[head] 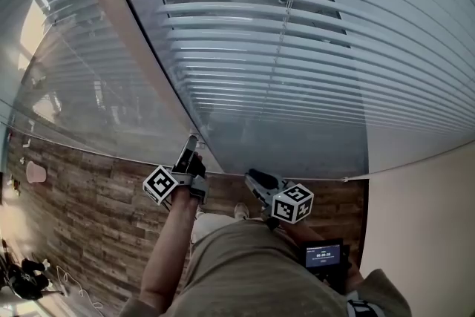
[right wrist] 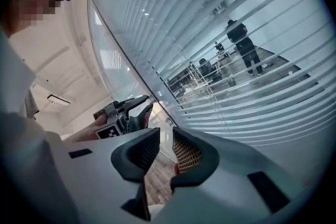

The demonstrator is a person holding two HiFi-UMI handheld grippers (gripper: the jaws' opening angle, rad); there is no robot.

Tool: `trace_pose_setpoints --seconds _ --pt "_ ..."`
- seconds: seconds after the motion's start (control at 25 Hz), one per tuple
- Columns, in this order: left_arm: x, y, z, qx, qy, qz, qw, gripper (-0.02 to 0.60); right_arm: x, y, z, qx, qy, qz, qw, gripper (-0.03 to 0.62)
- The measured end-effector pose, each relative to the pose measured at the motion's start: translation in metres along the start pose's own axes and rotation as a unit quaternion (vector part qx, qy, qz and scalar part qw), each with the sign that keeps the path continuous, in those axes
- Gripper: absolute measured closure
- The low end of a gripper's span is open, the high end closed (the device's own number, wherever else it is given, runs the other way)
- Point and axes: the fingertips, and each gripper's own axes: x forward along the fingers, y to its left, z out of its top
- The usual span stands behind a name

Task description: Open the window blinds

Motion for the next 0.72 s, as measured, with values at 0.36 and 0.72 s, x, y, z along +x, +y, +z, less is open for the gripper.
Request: trace_pose_setpoints --seconds 0.36,0.72 --pt "0.0049 0.0037 -0.0014 -0.016 0.001 0.002 0.9999 0.446 0.0044 -0.0038 -0.0027 -0.003 0.001 0.001 1.0 0.513" --pt "0.0069 0.0005 0.0004 0.175 0.026 0.069 0.9818 0.446 0.0044 -0.0035 0.004 -0.007 0.002 0.006 1.0 0.513"
